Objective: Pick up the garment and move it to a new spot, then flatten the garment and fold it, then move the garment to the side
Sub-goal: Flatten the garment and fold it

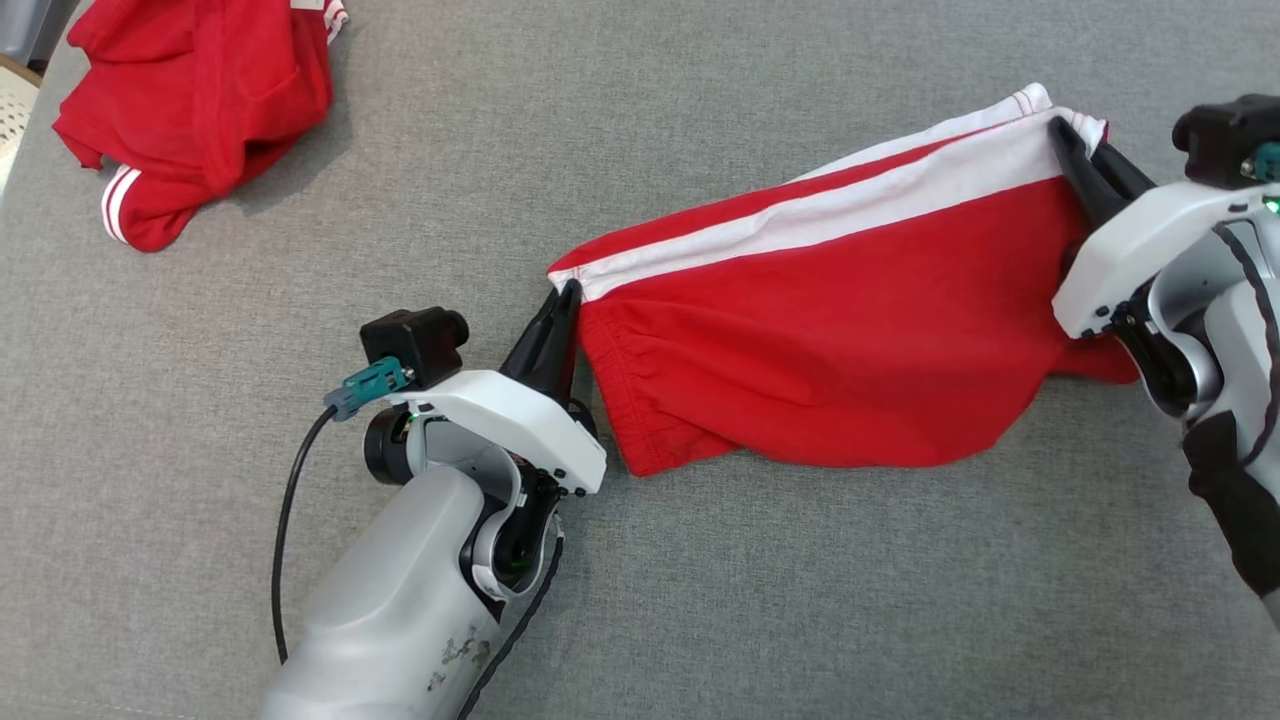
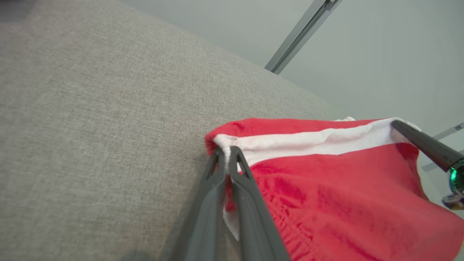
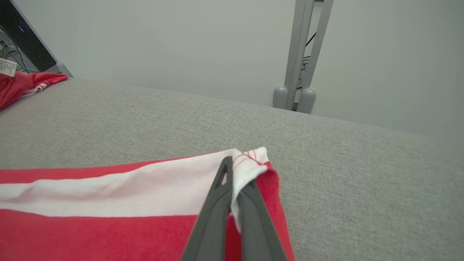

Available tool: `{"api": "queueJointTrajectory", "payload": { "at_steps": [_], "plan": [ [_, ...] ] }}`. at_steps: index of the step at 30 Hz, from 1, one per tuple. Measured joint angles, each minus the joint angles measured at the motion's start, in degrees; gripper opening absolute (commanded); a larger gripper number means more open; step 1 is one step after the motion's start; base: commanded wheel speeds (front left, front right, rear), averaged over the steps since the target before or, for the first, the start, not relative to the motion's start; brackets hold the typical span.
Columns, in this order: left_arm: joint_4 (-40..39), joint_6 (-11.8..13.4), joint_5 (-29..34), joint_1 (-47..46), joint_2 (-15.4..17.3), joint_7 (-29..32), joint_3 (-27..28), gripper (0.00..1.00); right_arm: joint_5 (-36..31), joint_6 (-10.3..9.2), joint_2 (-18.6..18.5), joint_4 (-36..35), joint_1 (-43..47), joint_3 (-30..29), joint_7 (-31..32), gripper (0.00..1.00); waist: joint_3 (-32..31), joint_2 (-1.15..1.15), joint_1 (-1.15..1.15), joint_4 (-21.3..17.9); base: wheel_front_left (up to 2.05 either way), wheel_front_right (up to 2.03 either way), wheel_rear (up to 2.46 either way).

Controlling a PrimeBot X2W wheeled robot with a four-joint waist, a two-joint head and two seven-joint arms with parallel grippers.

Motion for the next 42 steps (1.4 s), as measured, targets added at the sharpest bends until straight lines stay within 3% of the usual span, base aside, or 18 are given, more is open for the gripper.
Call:
{"api": "queueJointTrajectory", "payload": {
  "at_steps": [4,5,6,7,8,9,10,13,27,34,42],
  "plan": [
    [1.08,0.02,-0.44,-1.25,-0.01,-0.70,-2.02,0.00,2.34,0.00,-0.15,3.65,-3.41,4.13,-0.67,0.20,-0.09,0.00,0.00,0.42,0.00,0.00,0.00],
    [1.30,0.01,-0.41,-1.37,-0.02,-0.96,-2.48,0.16,3.12,0.00,-0.33,4.32,-4.17,5.24,-0.68,0.25,-0.11,0.00,0.00,0.54,0.00,0.00,0.00],
    [1.52,0.00,-0.25,-1.44,-0.04,-1.04,-2.91,0.39,3.86,0.00,-0.62,5.06,-4.92,6.20,-0.69,0.34,-0.14,0.00,0.00,0.67,0.00,0.00,0.00],
    [1.59,-0.01,-0.07,-1.54,-0.02,-1.29,-3.26,0.53,4.31,0.00,-0.96,5.87,-5.69,7.31,-0.70,0.44,-0.16,0.00,0.00,0.82,0.00,0.00,0.00],
    [1.56,-0.09,0.08,-1.72,-0.01,-1.54,-3.55,0.89,4.95,0.00,-1.32,6.46,-6.40,8.15,-0.71,0.64,-0.17,0.00,0.00,0.98,0.00,0.00,0.00],
    [1.34,-0.42,0.12,-1.90,-0.03,-1.80,-3.69,1.00,5.92,0.00,-1.57,7.20,-7.18,8.88,-0.68,0.93,-0.16,0.00,0.00,1.18,0.00,0.00,0.00],
    [0.96,-0.57,0.12,-1.94,-0.07,-2.04,-3.76,1.00,6.71,0.00,-1.79,7.95,-7.83,9.50,-0.60,1.00,-0.16,0.00,0.00,1.40,0.00,0.00,0.00],
    [-3.27,-1.08,2.36,-0.29,0.57,-3.25,-4.08,1.00,10.20,0.00,-3.50,10.77,-10.45,14.48,-0.29,1.00,-0.21,0.00,0.00,2.75,0.00,0.00,0.00],
    [-20.11,1.12,11.84,11.46,5.55,-3.89,2.72,1.00,17.29,0.00,-8.57,11.43,-10.94,21.78,-5.02,1.00,-3.43,0.00,0.00,1.05,0.00,0.00,0.00],
    [-23.68,1.44,14.16,17.33,5.47,-3.91,7.22,1.00,19.82,0.00,-8.87,12.50,-7.86,25.01,-4.04,1.00,-5.70,0.00,0.00,-0.08,0.00,0.00,0.00],
    [-25.73,1.52,19.27,21.86,5.69,-3.94,11.09,1.00,22.74,0.00,-7.99,16.16,-3.54,26.98,-2.55,1.00,-7.97,0.00,0.00,1.47,0.00,0.00,0.00]
  ]
}}
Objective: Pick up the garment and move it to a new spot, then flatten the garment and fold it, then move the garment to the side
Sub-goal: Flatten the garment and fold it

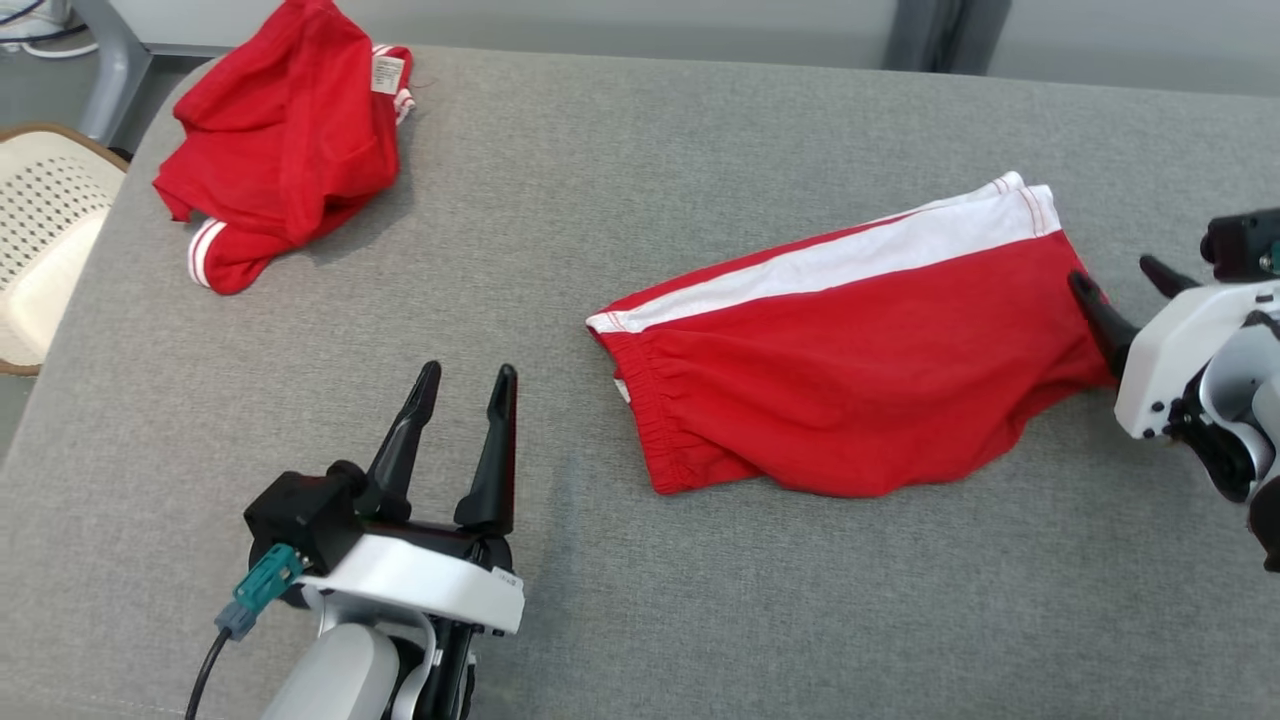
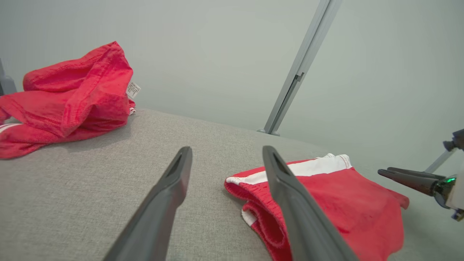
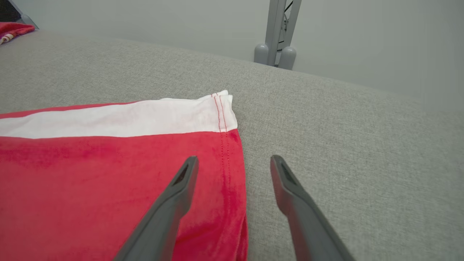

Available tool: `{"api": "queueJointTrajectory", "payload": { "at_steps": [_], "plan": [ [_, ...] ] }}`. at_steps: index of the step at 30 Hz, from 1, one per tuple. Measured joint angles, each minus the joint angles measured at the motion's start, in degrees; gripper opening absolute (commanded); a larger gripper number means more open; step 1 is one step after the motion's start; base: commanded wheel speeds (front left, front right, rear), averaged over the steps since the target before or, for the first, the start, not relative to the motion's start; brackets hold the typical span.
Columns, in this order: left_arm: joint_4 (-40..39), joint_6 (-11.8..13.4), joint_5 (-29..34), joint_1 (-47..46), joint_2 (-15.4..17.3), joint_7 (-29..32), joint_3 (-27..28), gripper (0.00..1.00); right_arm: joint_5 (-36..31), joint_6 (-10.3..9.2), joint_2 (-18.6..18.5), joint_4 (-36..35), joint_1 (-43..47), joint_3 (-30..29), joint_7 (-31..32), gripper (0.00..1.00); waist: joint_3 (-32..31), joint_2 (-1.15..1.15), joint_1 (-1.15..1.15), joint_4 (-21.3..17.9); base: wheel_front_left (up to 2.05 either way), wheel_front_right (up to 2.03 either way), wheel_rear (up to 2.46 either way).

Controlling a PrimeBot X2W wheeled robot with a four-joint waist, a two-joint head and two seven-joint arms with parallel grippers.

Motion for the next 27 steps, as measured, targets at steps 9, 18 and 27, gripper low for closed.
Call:
{"api": "queueJointTrajectory", "payload": {
  "at_steps": [9,18,27],
  "plan": [
    [0.54,-0.51,1.87,3.38,-1.04,0.00,4.47,1.00,2.14,0.00,0.55,5.58,0.96,0.64,4.48,1.00,-0.42,0.00,0.00,2.39,0.00,0.00,0.00],
    [1.19,-1.59,3.35,5.40,-2.54,0.00,8.65,1.00,4.00,-0.01,1.78,6.94,0.69,1.97,10.16,0.49,-0.45,0.00,0.00,3.38,0.00,0.00,0.00],
    [1.63,-2.81,4.69,5.60,-3.70,-0.01,10.96,1.00,4.81,0.01,2.89,6.87,0.35,2.79,9.82,0.00,-0.96,0.00,0.00,2.38,0.00,0.00,0.00]
  ]
}}
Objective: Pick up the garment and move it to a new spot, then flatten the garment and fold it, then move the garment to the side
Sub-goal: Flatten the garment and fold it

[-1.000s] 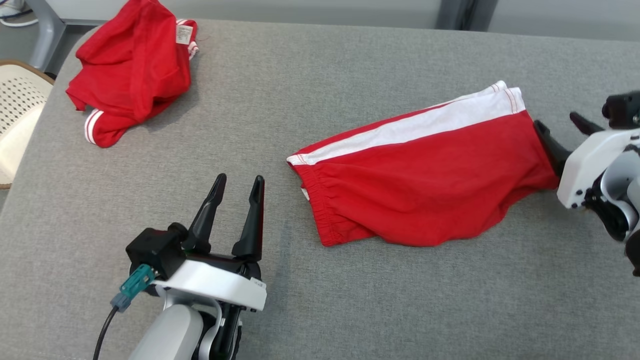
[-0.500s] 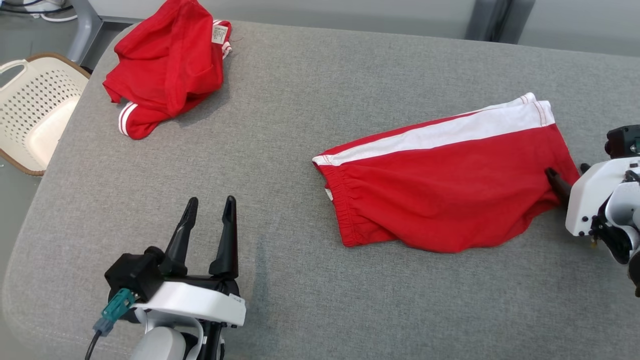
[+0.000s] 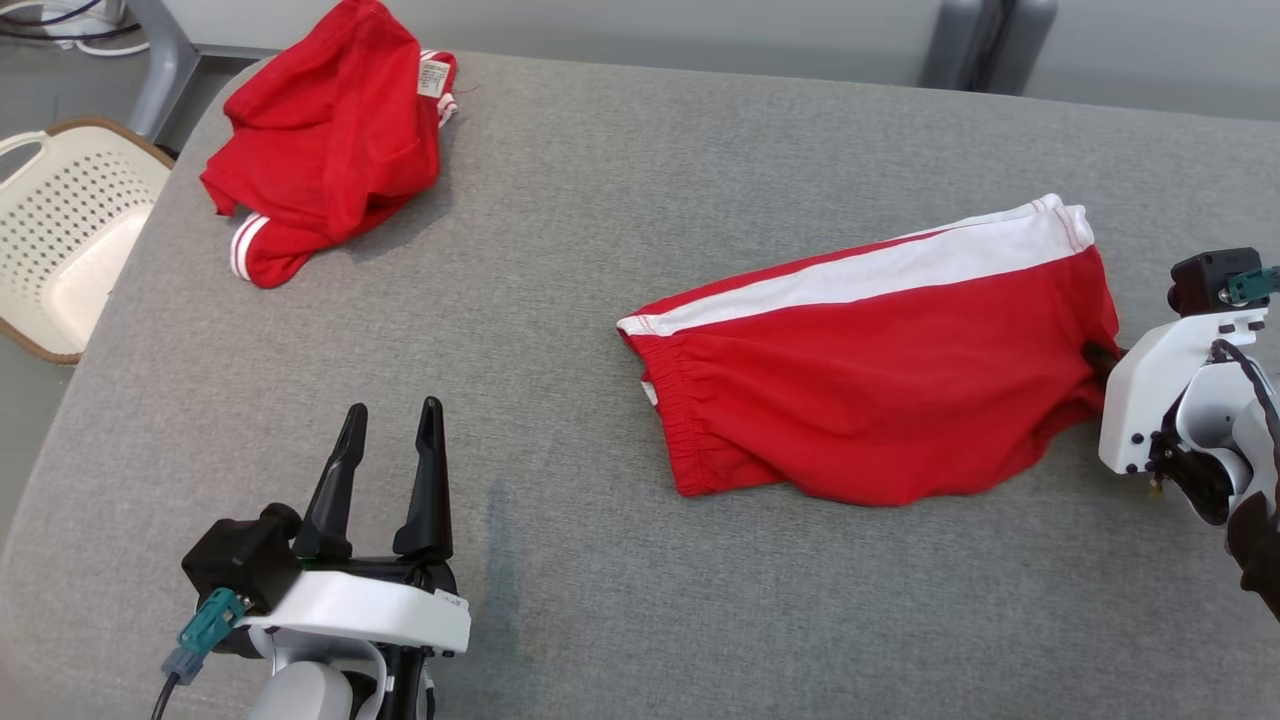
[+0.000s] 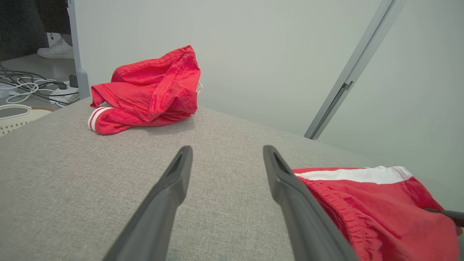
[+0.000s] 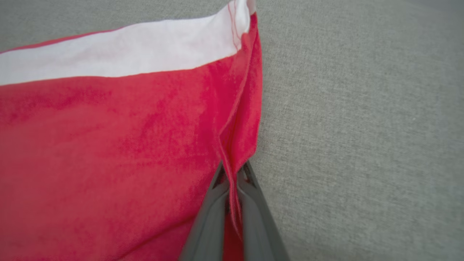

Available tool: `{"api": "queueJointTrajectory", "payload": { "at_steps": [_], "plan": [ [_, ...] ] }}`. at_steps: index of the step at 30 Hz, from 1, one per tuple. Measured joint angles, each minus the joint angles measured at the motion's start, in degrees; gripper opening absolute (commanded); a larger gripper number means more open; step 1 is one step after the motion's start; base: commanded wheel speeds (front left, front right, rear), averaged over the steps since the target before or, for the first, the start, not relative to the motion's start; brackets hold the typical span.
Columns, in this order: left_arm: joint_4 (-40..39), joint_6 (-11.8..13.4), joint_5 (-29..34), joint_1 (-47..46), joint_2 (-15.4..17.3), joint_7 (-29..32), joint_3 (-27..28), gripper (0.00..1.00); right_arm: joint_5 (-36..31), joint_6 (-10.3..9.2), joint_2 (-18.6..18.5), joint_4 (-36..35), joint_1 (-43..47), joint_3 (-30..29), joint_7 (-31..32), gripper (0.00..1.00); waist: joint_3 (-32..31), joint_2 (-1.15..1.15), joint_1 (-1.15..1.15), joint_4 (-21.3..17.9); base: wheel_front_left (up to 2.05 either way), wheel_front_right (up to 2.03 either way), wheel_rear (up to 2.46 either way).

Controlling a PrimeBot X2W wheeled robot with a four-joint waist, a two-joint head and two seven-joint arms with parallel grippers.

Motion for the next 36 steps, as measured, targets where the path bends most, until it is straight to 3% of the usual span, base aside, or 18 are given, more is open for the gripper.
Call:
{"api": "queueJointTrajectory", "payload": {
  "at_steps": [8,18,25,36],
  "plan": [
    [0.12,-1.21,0.79,-0.04,-0.51,0.01,0.75,1.00,1.91,0.00,-0.66,-2.91,0.75,-0.12,-3.69,0.00,-0.47,0.00,0.00,-3.69,0.00,0.00,0.00],
    [0.94,-1.30,2.20,-0.20,-0.34,0.01,2.16,1.00,5.32,0.00,-3.59,-7.02,5.80,-1.57,-8.92,0.00,-1.03,0.00,0.00,-10.52,0.00,0.00,0.00],
    [0.94,-1.12,2.36,0.01,-0.15,0.01,4.42,1.00,7.28,0.00,-3.38,-7.17,8.44,-3.10,-10.92,0.00,-1.25,0.00,0.00,-15.10,0.00,0.00,0.00],
    [2.72,-1.72,2.59,0.02,-0.20,0.00,3.81,1.00,8.32,-0.01,-0.53,-8.42,6.41,-3.47,-11.73,0.00,-3.05,0.00,0.00,-15.09,0.00,0.00,0.00]
  ]
}}
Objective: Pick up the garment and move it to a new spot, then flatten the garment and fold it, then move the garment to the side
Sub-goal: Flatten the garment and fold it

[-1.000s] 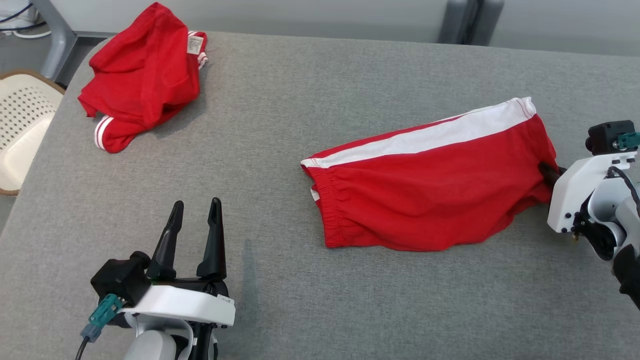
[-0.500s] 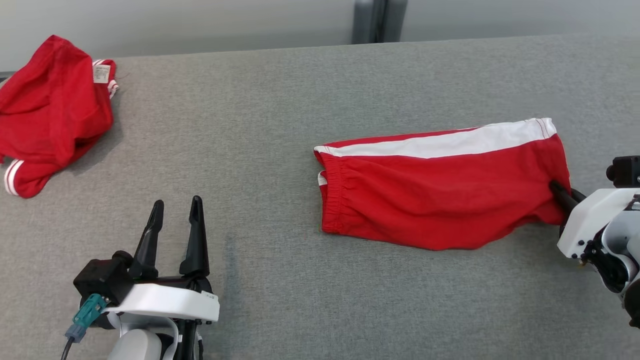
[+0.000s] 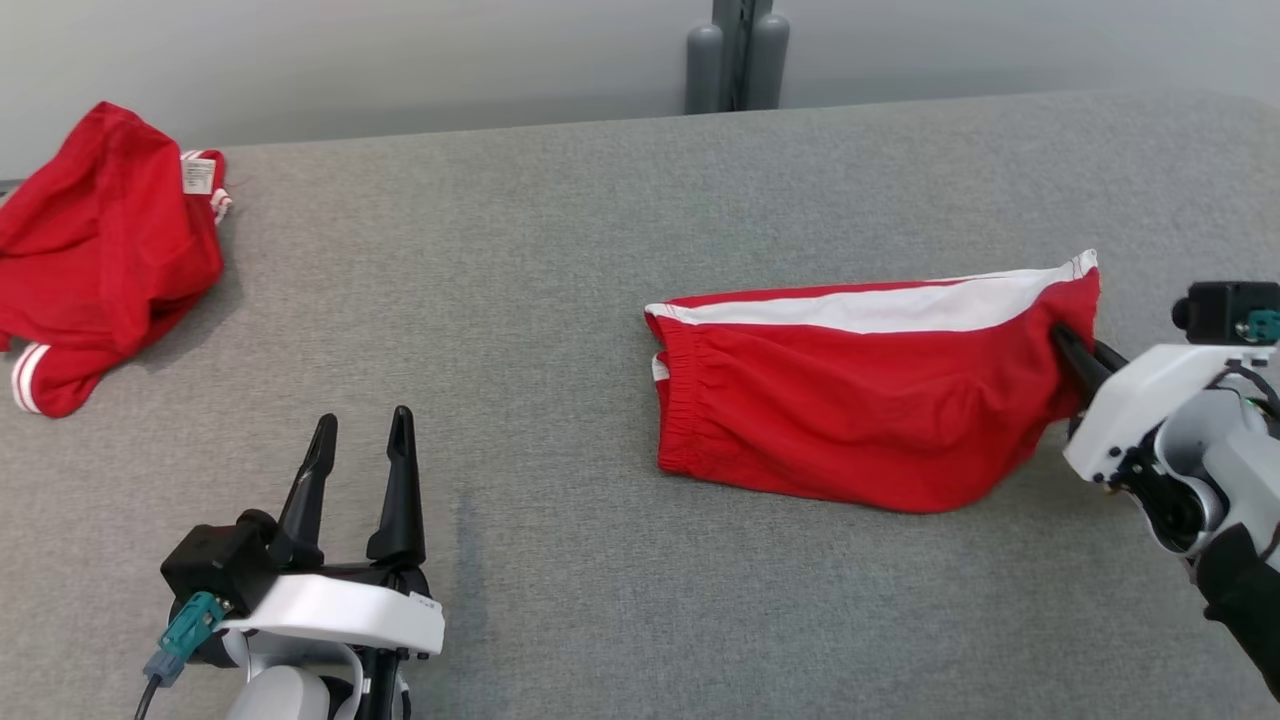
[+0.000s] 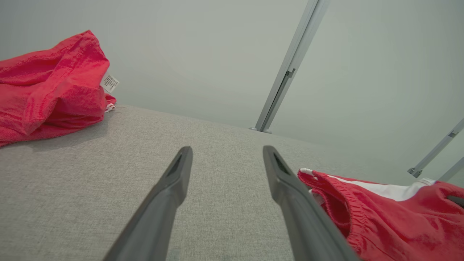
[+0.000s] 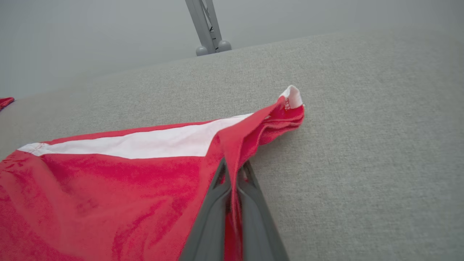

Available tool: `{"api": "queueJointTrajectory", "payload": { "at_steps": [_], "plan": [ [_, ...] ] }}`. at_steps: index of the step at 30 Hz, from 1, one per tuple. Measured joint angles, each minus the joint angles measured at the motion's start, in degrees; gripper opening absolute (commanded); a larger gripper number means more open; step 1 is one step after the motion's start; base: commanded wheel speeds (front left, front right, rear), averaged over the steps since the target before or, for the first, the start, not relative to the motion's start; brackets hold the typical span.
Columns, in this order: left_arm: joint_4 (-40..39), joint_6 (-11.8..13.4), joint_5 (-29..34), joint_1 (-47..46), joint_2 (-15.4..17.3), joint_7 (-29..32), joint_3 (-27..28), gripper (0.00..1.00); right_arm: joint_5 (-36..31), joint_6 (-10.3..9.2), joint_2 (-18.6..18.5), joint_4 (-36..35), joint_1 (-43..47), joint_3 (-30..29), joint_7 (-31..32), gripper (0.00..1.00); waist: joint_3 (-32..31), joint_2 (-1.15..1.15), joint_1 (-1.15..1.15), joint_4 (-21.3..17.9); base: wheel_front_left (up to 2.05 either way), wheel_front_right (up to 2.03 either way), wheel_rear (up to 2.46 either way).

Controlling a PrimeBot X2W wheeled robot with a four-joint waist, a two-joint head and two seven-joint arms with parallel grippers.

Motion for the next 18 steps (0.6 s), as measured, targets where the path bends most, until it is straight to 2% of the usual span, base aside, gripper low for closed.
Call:
{"api": "queueJointTrajectory", "payload": {
  "at_steps": [6,18],
  "plan": [
    [0.32,-0.02,-0.22,0.79,-0.32,0.00,-0.18,1.00,-0.86,0.00,1.35,-3.79,-2.24,1.82,0.58,0.00,-1.73,0.00,0.00,2.12,0.00,0.00,0.00],
    [0.16,-0.26,-1.00,1.80,-1.14,0.01,-0.69,1.00,-3.91,0.00,8.31,-11.09,-3.19,9.29,3.91,0.00,-4.20,0.00,0.00,8.41,0.00,0.00,0.00]
  ]
}}
